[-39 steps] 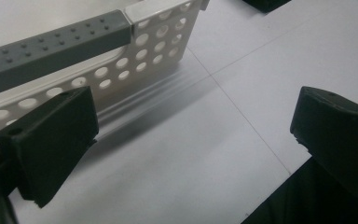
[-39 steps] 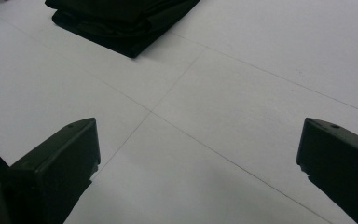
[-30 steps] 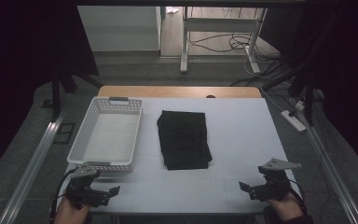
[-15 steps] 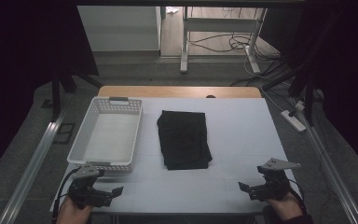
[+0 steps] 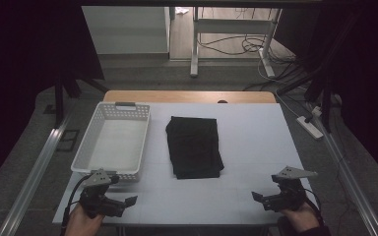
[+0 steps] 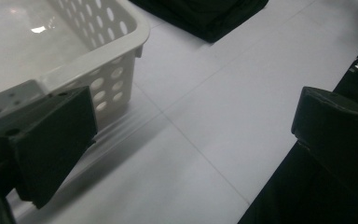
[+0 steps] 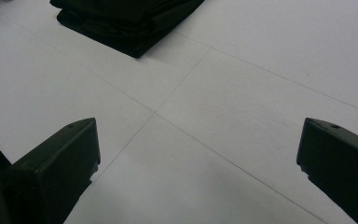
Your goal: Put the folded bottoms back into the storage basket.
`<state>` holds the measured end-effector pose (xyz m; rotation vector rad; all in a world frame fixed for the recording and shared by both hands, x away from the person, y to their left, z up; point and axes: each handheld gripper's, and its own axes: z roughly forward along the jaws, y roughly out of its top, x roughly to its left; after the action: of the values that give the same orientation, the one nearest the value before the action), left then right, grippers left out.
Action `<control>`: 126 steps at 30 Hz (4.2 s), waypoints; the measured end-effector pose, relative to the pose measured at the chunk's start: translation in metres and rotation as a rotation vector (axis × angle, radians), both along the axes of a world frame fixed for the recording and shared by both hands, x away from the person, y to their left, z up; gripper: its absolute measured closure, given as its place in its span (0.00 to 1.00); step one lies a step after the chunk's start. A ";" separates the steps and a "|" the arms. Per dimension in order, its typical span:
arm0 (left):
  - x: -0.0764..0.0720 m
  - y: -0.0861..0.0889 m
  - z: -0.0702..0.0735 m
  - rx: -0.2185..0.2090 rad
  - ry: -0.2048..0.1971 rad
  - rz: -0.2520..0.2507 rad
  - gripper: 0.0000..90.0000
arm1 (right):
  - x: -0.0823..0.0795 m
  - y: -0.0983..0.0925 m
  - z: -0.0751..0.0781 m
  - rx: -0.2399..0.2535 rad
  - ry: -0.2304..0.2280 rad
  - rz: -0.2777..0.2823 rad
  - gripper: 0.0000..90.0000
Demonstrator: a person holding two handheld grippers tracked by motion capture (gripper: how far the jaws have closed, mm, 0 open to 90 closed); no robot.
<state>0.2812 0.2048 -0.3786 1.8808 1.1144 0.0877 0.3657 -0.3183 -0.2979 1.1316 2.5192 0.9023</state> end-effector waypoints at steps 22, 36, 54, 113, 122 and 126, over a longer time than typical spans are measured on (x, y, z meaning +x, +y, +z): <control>0.015 -0.030 0.001 -0.035 -0.009 -0.088 0.00 | 0.001 0.000 -0.001 -0.001 0.006 -0.003 0.00; 0.022 -0.046 0.001 -0.043 -0.014 -0.126 0.00 | 0.001 0.000 -0.001 -0.002 0.009 0.001 0.00; 0.036 -0.067 0.000 -0.076 -0.022 -0.173 0.00 | 0.001 0.001 -0.001 -0.004 0.008 0.005 0.00; 0.136 -0.128 -0.001 -0.017 -0.061 -0.198 0.00 | 0.001 0.001 -0.001 -0.003 0.010 0.011 0.00; 0.155 -0.137 0.001 0.050 -0.036 -0.141 0.00 | 0.002 0.001 -0.001 -0.003 0.015 0.014 0.00; 0.165 -0.138 -0.001 0.028 -0.018 -0.119 0.00 | 0.002 0.000 -0.001 0.000 0.016 0.015 0.00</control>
<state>0.4461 0.0669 -0.3800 1.9633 0.9912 0.0523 0.3673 -0.3179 -0.2991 1.1264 2.5433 0.9010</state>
